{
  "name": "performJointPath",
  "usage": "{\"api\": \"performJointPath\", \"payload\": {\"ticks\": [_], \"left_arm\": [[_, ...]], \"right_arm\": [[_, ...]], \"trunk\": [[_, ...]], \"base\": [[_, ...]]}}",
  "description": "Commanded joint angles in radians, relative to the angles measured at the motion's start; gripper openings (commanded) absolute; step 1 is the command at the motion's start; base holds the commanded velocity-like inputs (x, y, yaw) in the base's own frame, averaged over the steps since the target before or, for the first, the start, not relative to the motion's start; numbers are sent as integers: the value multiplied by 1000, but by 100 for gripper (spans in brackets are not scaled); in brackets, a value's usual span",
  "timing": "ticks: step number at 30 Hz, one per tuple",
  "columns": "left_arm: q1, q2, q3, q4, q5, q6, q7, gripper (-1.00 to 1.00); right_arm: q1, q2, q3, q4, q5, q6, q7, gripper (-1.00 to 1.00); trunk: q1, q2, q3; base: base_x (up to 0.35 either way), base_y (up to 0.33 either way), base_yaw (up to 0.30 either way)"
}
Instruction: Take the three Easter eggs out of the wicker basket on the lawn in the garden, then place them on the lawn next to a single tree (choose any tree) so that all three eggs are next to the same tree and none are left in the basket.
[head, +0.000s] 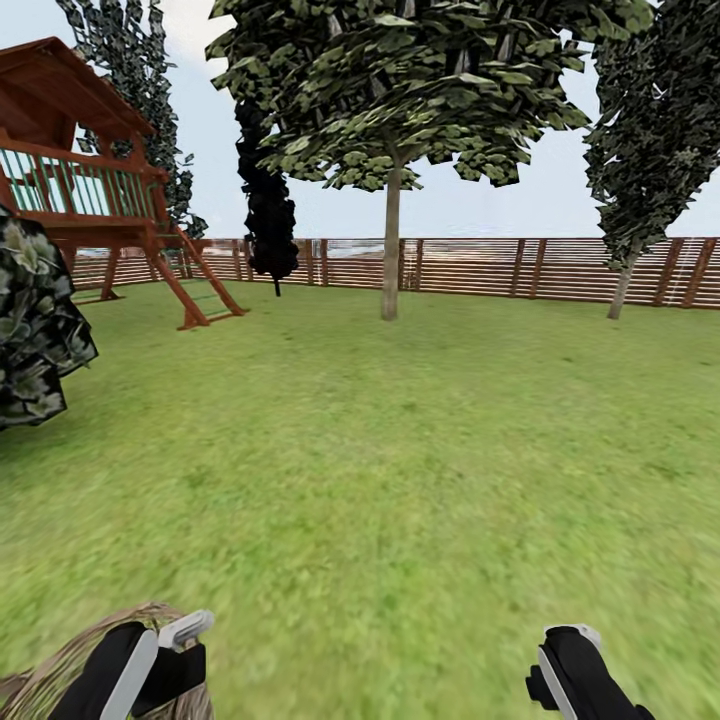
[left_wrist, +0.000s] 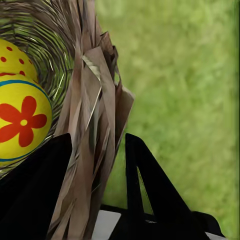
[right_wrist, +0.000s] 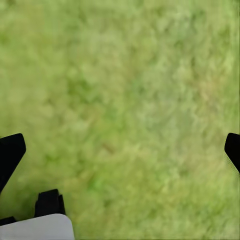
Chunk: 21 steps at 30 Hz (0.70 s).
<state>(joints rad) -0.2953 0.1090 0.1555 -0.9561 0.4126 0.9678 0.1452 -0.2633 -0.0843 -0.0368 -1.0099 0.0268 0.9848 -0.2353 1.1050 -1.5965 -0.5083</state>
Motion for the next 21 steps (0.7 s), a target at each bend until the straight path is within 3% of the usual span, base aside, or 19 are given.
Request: {"api": "performJointPath", "payload": {"ticks": [1,21], "left_arm": [[-1,0,1,-1,2,5,9,-100],[0,0,0,-1,2,5,9,-100]], "right_arm": [[-1,0,0,-1,2,4,1,100],[-1,0,-2,0,1,4,1,100]], "trunk": [[0,-1,-1],[-7,13,5]], "base": [[309,-100,0],[309,-100,0]]}}
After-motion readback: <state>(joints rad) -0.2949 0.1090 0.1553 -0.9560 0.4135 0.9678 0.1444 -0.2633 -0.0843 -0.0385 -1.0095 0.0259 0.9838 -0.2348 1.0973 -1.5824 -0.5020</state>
